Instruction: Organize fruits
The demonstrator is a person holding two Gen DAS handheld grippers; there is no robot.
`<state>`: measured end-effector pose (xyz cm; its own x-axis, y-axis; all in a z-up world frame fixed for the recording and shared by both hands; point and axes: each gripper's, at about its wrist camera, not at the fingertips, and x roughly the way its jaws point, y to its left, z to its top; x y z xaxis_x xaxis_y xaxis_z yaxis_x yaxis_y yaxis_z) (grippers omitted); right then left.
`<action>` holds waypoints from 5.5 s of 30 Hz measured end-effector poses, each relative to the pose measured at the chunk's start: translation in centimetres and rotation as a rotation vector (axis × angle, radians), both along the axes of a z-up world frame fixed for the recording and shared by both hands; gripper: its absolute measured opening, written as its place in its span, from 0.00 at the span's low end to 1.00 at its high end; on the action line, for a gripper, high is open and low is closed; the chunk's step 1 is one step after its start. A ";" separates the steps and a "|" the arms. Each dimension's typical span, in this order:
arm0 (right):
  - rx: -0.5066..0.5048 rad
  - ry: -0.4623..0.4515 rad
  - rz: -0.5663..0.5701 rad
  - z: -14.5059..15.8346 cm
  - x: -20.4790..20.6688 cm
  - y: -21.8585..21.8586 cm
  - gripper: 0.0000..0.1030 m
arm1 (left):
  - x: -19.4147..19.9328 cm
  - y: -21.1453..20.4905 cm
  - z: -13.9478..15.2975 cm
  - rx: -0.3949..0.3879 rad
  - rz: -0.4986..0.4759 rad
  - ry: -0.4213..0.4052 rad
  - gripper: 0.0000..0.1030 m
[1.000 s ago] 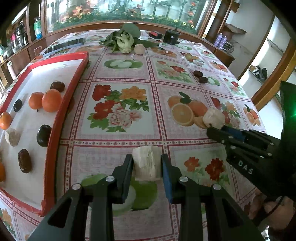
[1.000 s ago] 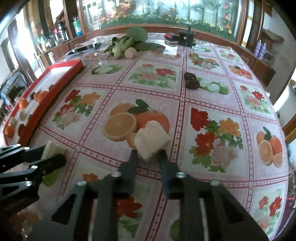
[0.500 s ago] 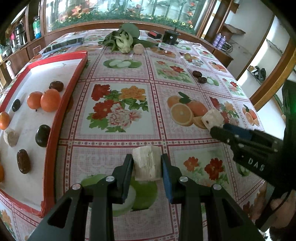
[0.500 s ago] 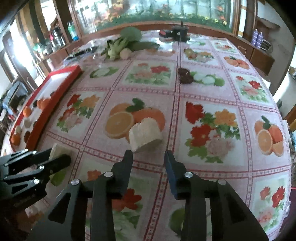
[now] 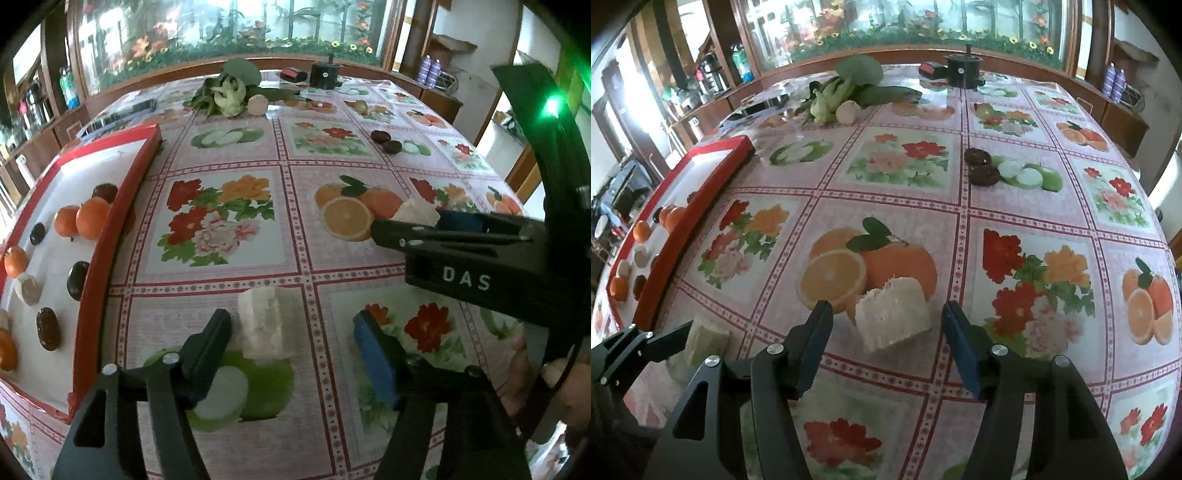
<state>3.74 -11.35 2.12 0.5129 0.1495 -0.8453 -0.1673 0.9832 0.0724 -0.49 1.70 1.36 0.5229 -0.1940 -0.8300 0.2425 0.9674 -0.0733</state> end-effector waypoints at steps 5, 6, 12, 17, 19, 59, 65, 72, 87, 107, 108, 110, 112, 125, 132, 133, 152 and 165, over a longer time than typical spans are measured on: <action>-0.075 -0.029 0.037 -0.1 -0.2 0.5 0.43 | 0.0 -0.5 -0.1 0.024 0.013 -0.019 0.74; -0.074 -0.028 0.037 -0.1 -0.1 0.5 0.41 | 0.0 -0.5 -0.1 0.018 0.022 -0.020 0.74; -0.079 -0.026 0.039 0.0 0.0 0.4 0.36 | 0.2 0.2 0.1 0.030 0.085 -0.028 0.48; -0.062 -0.016 0.034 0.1 -0.5 0.1 0.36 | 0.8 1.6 0.3 -0.046 0.123 -0.001 0.32; -0.048 -0.012 0.032 0.2 -0.8 0.0 0.36 | 0.8 1.9 0.3 -0.071 0.129 0.009 0.32; 0.022 -0.084 0.028 3.9 -6.9 2.9 0.36 | -2.2 3.8 4.9 -0.179 0.116 -0.033 0.32; 0.020 -0.079 0.041 4.0 -6.7 4.3 0.36 | -2.2 5.0 5.0 -0.179 0.128 -0.037 0.32; 0.014 -0.072 0.065 3.9 -6.3 6.0 0.36 | -2.2 6.7 5.1 -0.183 0.153 -0.041 0.32; -0.002 -0.070 0.127 4.2 -5.7 9.8 0.36 | -2.0 10.2 5.3 -0.197 0.219 -0.053 0.32; 0.005 -0.075 0.197 4.9 -4.4 14.2 0.36 | -2.0 15.0 5.1 -0.196 0.306 -0.059 0.32; 0.006 -0.076 0.199 4.9 -4.3 14.4 0.36 | -2.0 15.5 5.1 -0.198 0.317 -0.059 0.32; 0.010 -0.077 0.205 5.0 -4.0 14.9 0.36 | -1.9 16.4 5.1 -0.198 0.334 -0.061 0.32; 0.016 -0.079 0.211 5.2 -3.6 15.5 0.36 | -1.7 17.4 5.2 -0.198 0.355 -0.064 0.32; 0.045 -0.073 0.257 5.2 -1.2 19.6 0.36 | -0.6 23.4 5.0 -0.187 0.467 -0.066 0.32; 0.036 -0.074 0.327 4.7 -1.1 22.5 0.36 | -0.1 23.6 4.3 -0.176 0.457 -0.050 0.32; 0.032 -0.073 0.332 4.6 -0.9 22.8 0.36 | 0.0 23.6 4.3 -0.177 0.457 -0.050 0.32; 0.023 -0.050 0.394 2.6 1.3 25.5 0.36 | 6.6 24.3 4.1 -0.192 0.449 -0.035 0.32; 0.020 -0.054 0.436 1.5 1.9 26.5 0.36 | 8.6 23.7 2.1 -0.183 0.446 0.025 0.32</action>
<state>5.62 15.14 3.66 0.4414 0.3781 -0.8138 -0.5705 0.8182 0.0707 8.11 25.43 3.46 0.5689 -0.0994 -0.8163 -0.1969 0.9473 -0.2526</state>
